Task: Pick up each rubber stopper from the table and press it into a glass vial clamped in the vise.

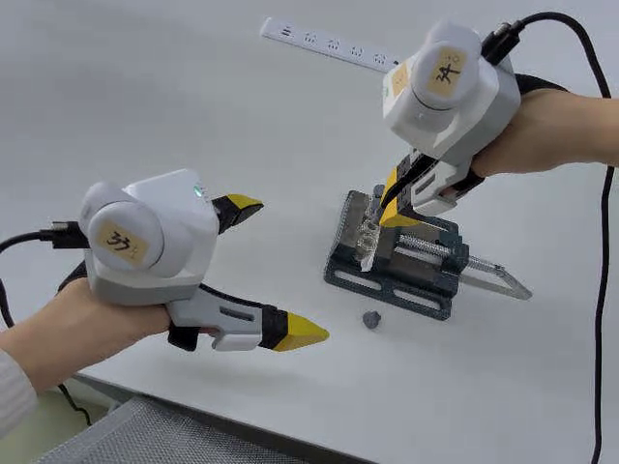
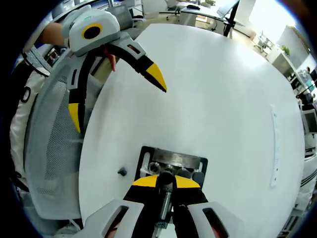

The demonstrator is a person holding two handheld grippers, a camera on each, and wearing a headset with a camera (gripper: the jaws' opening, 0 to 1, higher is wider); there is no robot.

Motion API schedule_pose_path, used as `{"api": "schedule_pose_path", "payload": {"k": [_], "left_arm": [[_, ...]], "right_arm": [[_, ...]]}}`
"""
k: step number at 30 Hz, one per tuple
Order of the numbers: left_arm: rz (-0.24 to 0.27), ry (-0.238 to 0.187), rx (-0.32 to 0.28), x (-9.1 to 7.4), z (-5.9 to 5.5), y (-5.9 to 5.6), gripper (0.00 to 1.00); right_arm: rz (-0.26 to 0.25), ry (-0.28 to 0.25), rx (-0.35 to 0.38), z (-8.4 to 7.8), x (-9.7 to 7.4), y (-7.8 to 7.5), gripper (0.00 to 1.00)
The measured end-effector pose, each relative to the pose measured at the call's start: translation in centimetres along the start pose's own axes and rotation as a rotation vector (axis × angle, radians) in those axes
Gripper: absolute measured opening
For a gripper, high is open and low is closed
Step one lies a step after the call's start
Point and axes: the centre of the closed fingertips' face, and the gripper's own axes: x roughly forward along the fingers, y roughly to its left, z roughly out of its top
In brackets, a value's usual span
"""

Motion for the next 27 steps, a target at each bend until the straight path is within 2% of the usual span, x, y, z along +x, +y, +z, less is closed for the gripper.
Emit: {"api": "schedule_pose_path", "payload": {"k": [7,21,27], "left_arm": [[0.005,0.001,0.002,-0.05,-0.15,0.28,0.95],[0.0,0.0,-0.019,0.02,-0.78,0.02,0.94],[-0.002,-0.002,-0.025,0.08,-0.81,-0.05,0.93]], "right_arm": [[0.012,0.014,-0.003,-0.12,0.49,-0.45,0.05],[0.016,0.05,-0.02,-0.56,1.02,-0.68,0.05],[0.016,0.048,-0.021,-0.39,1.01,-0.7,0.05]]}}
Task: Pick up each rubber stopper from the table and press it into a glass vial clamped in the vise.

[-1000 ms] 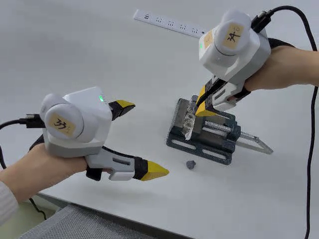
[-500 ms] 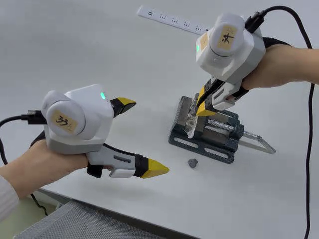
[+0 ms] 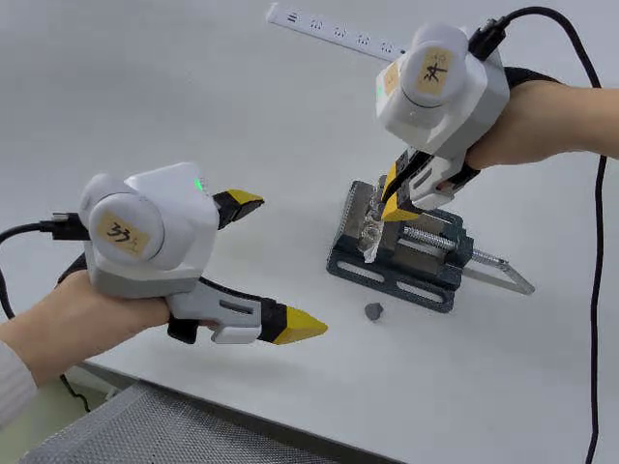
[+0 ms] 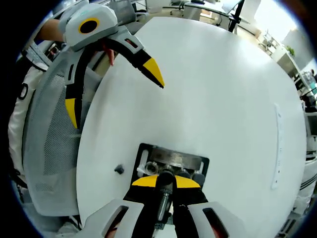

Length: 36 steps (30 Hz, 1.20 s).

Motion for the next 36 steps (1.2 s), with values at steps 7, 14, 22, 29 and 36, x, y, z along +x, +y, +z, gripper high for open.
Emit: {"api": "schedule_pose_path", "payload": {"k": [7,14,22,29,36], "left_arm": [[-0.005,0.001,-0.003,0.13,0.05,-0.29,0.92],[-0.005,0.001,-0.009,0.16,-0.05,-0.34,0.92],[-0.004,0.002,-0.01,0.15,-0.16,-0.17,0.92],[-0.004,0.002,-0.015,0.1,-0.26,-0.12,0.91],[-0.006,0.003,-0.016,0.07,-0.43,-0.08,0.91]], "right_arm": [[0.002,0.0,0.0,0.14,0.12,-0.05,0.05],[0.007,0.006,-0.007,0.21,0.25,-0.12,0.05],[0.007,0.014,-0.011,0.11,0.32,-0.08,0.05],[0.005,0.048,-0.037,0.24,0.32,0.16,0.05],[0.018,0.111,-0.066,0.3,0.42,0.11,0.04]]}}
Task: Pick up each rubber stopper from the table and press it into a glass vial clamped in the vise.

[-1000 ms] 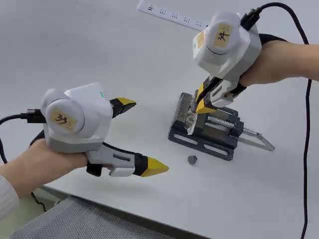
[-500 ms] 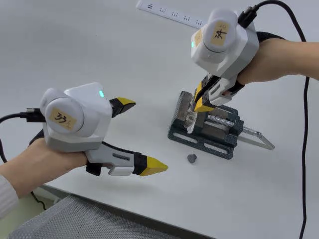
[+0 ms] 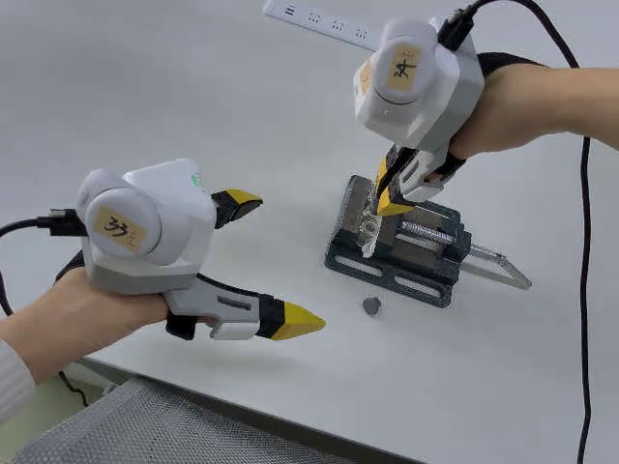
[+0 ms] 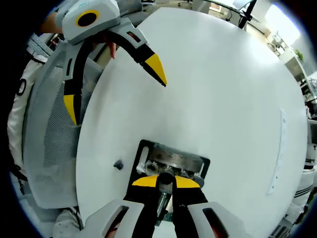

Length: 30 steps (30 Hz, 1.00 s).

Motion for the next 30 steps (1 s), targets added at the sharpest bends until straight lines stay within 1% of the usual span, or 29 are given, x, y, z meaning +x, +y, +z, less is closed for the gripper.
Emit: {"api": "schedule_pose_path", "payload": {"k": [9,13,18,25,30], "left_arm": [[-0.002,-0.002,-0.005,0.1,-0.04,-0.01,0.91],[-0.006,0.0,-0.004,0.23,0.01,-0.09,0.91],[-0.015,0.004,-0.003,0.4,0.13,-0.38,0.9],[-0.019,0.005,-0.004,0.46,0.16,-0.5,0.9],[-0.019,0.005,-0.011,0.52,0.04,-0.58,0.9]], "right_arm": [[0.019,0.021,0.017,0.08,-0.03,-0.04,0.04],[0.019,0.017,0.03,0.06,-0.09,0.03,0.04],[0.03,-0.006,0.076,0.07,-0.16,0.09,0.04],[0.032,0.005,0.073,0.08,-0.05,0.12,0.03],[0.038,-0.004,0.09,0.08,-0.1,0.24,0.03]]}}
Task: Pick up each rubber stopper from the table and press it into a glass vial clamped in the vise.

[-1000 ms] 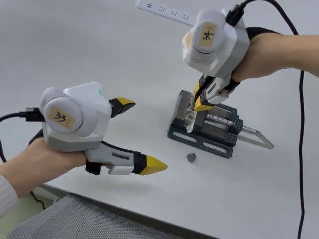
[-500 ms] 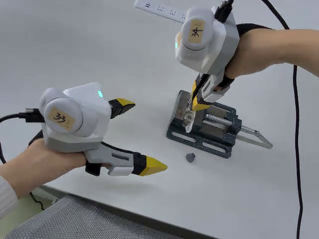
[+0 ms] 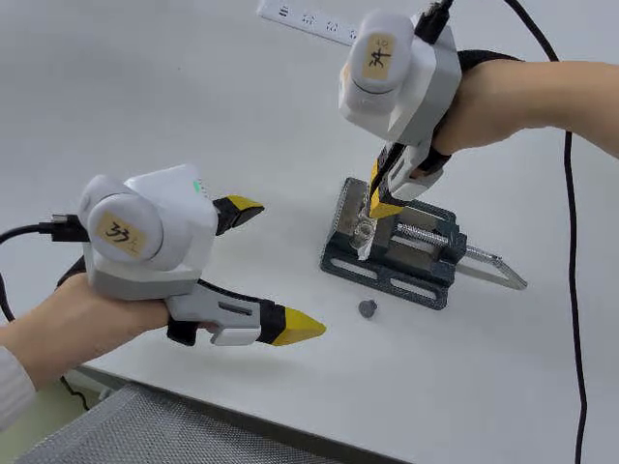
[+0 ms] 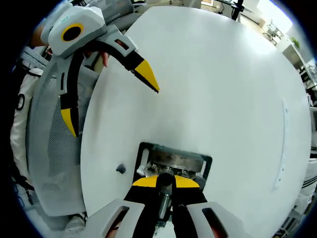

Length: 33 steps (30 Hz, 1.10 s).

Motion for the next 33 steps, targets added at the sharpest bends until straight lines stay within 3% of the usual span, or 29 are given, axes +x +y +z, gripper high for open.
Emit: {"api": "schedule_pose_path", "payload": {"k": [33], "left_arm": [[-0.002,0.007,-0.001,-0.06,-0.13,0.12,0.88]], "right_arm": [[-0.021,-0.02,-0.05,0.02,-0.16,0.08,0.07]]}}
